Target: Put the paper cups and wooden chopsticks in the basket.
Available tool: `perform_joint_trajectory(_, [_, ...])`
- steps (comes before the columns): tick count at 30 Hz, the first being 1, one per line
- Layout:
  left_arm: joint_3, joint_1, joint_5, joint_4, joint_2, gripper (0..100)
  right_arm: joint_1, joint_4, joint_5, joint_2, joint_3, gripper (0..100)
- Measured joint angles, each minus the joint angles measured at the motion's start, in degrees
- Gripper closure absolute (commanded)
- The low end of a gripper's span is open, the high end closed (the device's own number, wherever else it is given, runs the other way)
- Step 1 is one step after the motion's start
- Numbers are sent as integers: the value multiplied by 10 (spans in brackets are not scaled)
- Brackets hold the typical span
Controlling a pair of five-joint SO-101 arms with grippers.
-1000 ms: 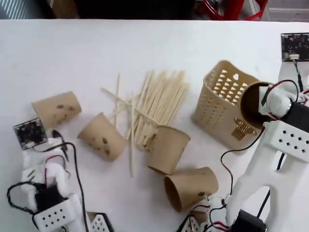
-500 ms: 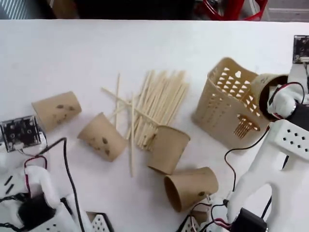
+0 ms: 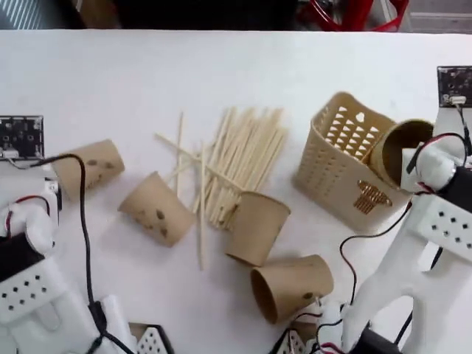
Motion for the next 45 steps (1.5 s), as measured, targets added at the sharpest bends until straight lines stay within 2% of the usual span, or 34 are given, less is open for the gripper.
perform_joint_trajectory(6, [-97, 0, 14, 42, 101, 872, -33, 56, 2, -21, -62, 744])
perform_joint_trajectory(16, [-156, -1, 14, 9, 246, 872, -39, 44, -18, 61, -66, 745])
perform_joint_trajectory(20, [-256, -6, 14, 71, 331, 869, -57, 69, -24, 22, -65, 745])
perform_joint_trajectory(24, [-331, -5, 14, 131, 428, 858, -95, 72, -24, -47, -9, 745])
perform_joint_trajectory(28, [-359, 4, 15, 142, 513, 758, -144, 28, -25, -105, 99, 745])
perform_joint_trajectory(32, [-363, 5, 47, 142, 551, 671, -170, -21, -27, -154, 197, 745])
perform_joint_trajectory(41, [-363, 18, 56, 92, 616, 685, -185, -38, -29, -229, 287, 748])
perform_joint_trajectory(45, [-363, 56, 64, 73, 664, 692, -185, -38, -52, -273, 307, 832])
